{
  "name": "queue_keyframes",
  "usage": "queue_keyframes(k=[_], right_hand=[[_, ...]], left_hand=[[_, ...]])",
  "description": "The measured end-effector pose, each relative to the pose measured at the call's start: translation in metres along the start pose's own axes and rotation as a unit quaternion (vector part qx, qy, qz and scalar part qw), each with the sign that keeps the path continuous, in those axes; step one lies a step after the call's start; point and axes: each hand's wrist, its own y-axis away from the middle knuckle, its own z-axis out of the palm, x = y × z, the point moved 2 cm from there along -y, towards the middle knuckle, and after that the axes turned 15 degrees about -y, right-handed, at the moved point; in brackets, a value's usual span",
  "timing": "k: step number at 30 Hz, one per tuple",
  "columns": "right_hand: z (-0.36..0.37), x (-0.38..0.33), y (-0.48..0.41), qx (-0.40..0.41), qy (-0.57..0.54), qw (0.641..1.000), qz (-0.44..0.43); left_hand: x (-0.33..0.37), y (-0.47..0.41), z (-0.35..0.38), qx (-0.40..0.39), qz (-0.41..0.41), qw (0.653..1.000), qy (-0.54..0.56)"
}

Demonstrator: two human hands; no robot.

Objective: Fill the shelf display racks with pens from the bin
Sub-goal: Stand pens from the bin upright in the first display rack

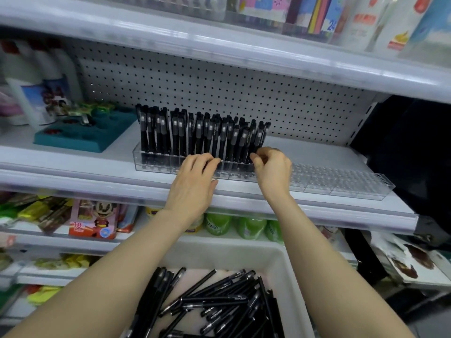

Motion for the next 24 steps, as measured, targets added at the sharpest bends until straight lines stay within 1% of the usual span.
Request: queue_keyframes(k=[3,6,10,12,15,17,19,22,24], right_hand=[[0.0,0.001,0.003,-0.012,0.002,1.0,0.009],[-0.003,0.001,0.021,-0.011,-0.016,1.0,0.0],[-0.008,0.005,0.068,-0.003,-0.035,0.999,-0.032],[-0.006,0.01,0.099,-0.024,-0.038,0.998,-0.033],[0.003,0.022,0.142,-0.102,-0.019,0.994,-0.022],[0.015,0.035,0.167,-0.187,0.004,0.982,-0.002],[0.027,0.051,0.188,-0.263,0.028,0.964,0.003],[0.04,0.067,0.208,-0.353,0.069,0.933,-0.024],[0.046,0.069,0.212,-0.386,0.072,0.919,-0.049]], left_hand=[[-0.002,0.016,-0.009,-0.024,0.022,0.999,0.02],[-0.003,0.045,-0.02,-0.031,0.018,0.998,0.044],[-0.005,0.093,-0.023,-0.036,0.013,0.997,0.064],[-0.006,0.115,-0.017,-0.059,-0.001,0.996,0.061],[-0.005,0.139,-0.002,-0.101,-0.022,0.994,0.045],[-0.002,0.148,0.007,-0.12,-0.014,0.993,0.017],[0.0,0.15,0.012,-0.121,-0.009,0.993,-0.006],[0.001,0.148,0.012,-0.113,-0.018,0.993,-0.014],[0.002,0.147,0.012,-0.113,-0.019,0.993,-0.012]])
